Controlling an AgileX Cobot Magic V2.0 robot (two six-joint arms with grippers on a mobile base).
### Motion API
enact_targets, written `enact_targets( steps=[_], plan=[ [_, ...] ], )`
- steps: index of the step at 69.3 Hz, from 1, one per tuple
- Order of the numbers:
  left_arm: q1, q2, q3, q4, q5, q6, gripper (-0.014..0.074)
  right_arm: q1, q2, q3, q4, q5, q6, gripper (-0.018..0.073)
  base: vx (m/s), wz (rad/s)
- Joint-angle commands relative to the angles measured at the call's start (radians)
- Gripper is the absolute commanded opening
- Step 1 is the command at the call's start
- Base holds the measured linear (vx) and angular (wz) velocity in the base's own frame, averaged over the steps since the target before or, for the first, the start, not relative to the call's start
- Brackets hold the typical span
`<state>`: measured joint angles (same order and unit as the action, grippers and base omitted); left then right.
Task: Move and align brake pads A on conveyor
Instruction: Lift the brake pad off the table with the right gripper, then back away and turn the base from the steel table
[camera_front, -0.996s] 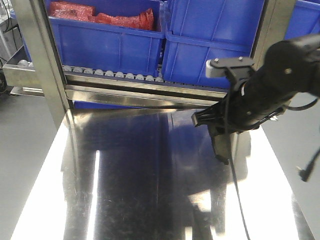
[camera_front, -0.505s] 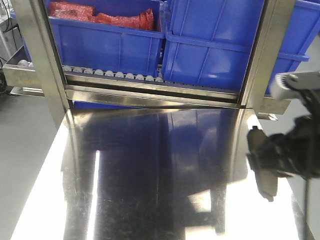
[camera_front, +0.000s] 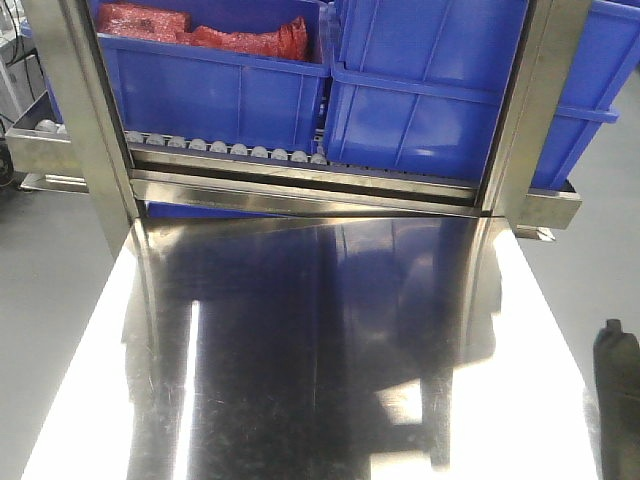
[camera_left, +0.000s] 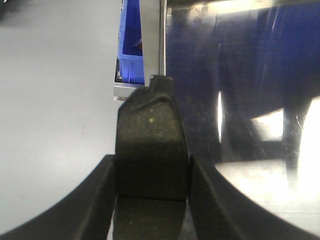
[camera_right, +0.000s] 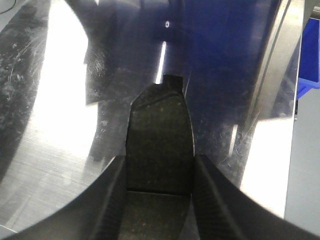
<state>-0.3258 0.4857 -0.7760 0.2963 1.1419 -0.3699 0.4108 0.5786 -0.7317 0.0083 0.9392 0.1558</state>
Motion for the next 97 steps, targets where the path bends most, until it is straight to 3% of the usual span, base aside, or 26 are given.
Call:
enact_targets(
  steps=[1,97],
  plan=[
    [-0.001,0.006,-0.026,0.024,-0.074,-0.003,-0.0006,-0.002,-0.040,-0.006,-0.008,-0.082,0.002,-0.0012,0.00,0.00],
    [-0.001,0.006,-0.026,0.024,-0.074,-0.003,-0.0006,-0.002,-0.086,0.009,-0.008,-0.081,0.002,-0.0012,0.00,0.00]
  ],
)
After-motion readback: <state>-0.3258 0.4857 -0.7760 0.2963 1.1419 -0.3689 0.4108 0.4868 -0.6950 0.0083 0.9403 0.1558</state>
